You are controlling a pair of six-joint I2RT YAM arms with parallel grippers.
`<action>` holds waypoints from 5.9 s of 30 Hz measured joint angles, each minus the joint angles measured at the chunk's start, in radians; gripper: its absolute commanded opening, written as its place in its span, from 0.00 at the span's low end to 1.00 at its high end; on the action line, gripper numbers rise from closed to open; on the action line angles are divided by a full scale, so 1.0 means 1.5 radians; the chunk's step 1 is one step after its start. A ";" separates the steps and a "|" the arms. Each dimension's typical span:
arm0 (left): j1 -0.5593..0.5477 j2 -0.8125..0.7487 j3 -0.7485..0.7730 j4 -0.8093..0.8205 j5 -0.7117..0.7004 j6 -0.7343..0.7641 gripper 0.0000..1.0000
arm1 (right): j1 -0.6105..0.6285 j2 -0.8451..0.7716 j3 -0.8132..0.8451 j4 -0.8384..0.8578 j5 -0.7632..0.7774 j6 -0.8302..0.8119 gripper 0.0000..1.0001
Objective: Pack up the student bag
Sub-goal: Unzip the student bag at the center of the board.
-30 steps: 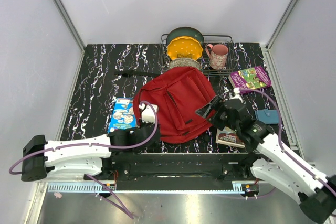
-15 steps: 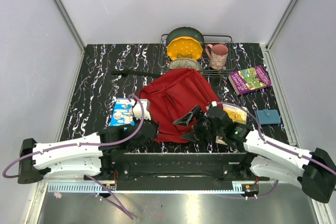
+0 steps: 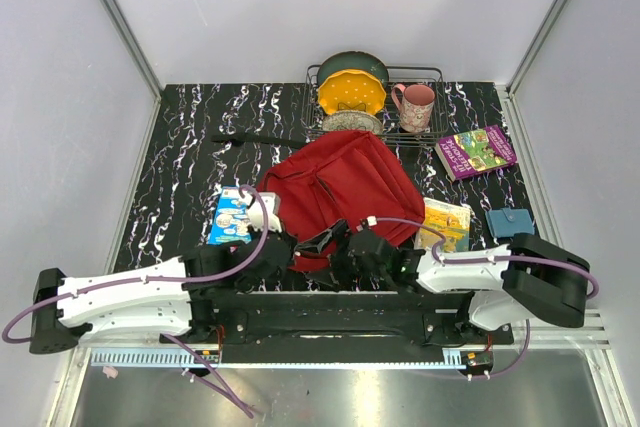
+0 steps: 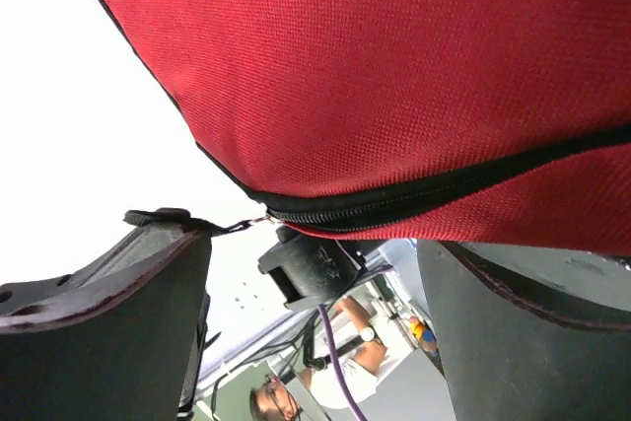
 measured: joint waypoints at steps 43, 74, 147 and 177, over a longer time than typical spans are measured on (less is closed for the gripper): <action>0.001 -0.041 -0.033 -0.102 -0.055 -0.041 0.00 | 0.008 -0.544 -0.078 -0.542 0.348 -0.186 0.00; 0.005 -0.093 -0.033 -0.030 -0.017 0.089 0.00 | -0.244 -0.251 0.165 -0.633 0.092 -0.649 0.00; 0.121 0.097 -0.042 0.059 0.013 0.090 0.00 | -0.219 -0.481 -0.153 -0.349 0.035 -0.200 0.00; 0.329 0.180 -0.064 0.175 0.266 0.193 0.00 | -0.220 -0.463 -0.082 -0.453 -0.022 -0.254 0.80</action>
